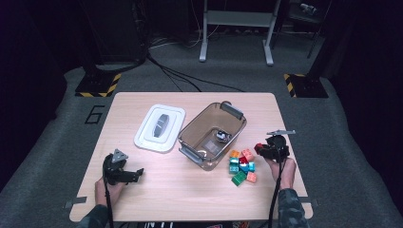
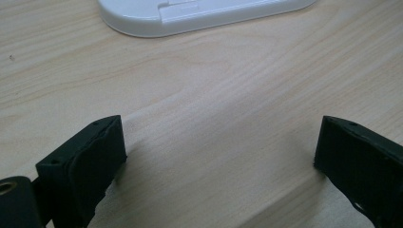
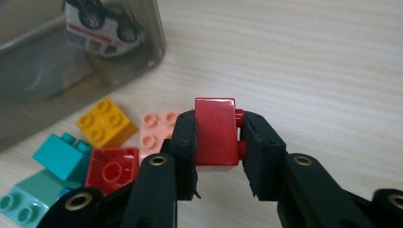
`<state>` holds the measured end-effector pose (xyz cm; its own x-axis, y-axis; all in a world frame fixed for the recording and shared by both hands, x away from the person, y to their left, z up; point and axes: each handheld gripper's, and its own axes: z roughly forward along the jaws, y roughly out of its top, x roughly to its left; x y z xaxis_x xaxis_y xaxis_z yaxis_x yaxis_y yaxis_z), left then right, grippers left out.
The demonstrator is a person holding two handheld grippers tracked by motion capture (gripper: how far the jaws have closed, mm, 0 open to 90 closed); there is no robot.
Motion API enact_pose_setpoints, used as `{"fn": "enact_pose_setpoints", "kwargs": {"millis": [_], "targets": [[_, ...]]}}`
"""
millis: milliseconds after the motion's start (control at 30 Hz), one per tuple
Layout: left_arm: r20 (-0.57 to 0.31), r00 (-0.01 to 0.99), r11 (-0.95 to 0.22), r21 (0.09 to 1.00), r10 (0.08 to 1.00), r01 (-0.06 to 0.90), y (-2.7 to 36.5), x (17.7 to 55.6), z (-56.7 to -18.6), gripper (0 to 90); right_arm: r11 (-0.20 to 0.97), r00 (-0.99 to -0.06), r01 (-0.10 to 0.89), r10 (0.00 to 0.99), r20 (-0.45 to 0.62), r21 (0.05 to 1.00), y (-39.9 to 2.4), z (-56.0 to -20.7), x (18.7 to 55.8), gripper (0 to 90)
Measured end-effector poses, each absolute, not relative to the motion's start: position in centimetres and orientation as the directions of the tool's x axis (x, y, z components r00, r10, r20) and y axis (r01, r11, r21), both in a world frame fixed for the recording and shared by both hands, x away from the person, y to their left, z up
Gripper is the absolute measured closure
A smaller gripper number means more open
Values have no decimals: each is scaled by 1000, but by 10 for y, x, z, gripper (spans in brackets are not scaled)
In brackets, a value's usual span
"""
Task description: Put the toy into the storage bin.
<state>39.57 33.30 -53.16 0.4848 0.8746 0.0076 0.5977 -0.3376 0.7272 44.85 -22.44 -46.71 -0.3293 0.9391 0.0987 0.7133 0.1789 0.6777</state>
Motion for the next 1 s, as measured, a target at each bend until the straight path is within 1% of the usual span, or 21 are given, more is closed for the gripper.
{"fn": "enact_pose_setpoints", "kwargs": {"millis": [167,333,367,400,467,533,567,1000], "targets": [[4,487,-339,725,873,600,333,396,-531,28,173,-335,693,937,100,700,-224,-448,452,681],[1,482,-332,727,876,601,331,398,-532,27,187,-346,686,934,89,703,-225,-437,456,681],[10,496,-354,714,868,605,332,398,-530,27,182,-340,688,936,91,703,-224,-434,456,681],[3,490,-341,721,872,603,331,399,-531,25,181,-342,690,935,95,701,-224,-431,457,681],[1,494,-342,723,870,601,331,400,-531,26,204,-357,679,931,75,705,-224,-425,460,681],[6,493,-344,723,870,599,330,400,-531,26,193,-353,681,932,86,706,-222,-418,463,681],[0,492,-339,724,871,600,330,400,-532,25,195,-356,674,931,82,713,-220,-410,466,681],[1,490,-338,726,872,599,330,400,-532,26,229,-401,620,915,52,750,-206,-366,482,680]]}}
